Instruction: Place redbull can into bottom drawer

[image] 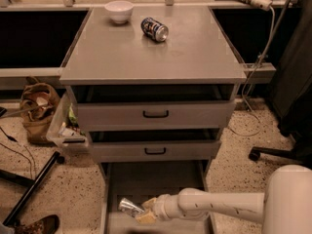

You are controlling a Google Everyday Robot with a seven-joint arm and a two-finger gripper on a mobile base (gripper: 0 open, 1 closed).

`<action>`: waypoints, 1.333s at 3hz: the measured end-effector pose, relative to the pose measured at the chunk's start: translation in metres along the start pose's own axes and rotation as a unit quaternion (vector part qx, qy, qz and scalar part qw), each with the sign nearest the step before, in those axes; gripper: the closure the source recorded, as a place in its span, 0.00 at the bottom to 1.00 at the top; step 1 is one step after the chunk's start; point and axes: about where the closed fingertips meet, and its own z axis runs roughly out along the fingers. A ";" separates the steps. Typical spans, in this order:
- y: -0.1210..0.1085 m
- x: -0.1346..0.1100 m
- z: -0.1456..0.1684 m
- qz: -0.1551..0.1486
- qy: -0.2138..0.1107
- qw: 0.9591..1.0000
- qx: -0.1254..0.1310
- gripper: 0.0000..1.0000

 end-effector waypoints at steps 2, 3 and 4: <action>-0.048 0.067 0.049 0.095 0.033 0.993 0.067 1.00; -0.064 0.092 0.066 0.121 0.045 0.988 0.082 1.00; -0.070 0.117 0.080 0.144 0.061 0.984 0.082 1.00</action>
Offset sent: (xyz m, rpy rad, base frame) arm 0.0496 -0.0434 -0.1498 -0.1220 0.1424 -0.3540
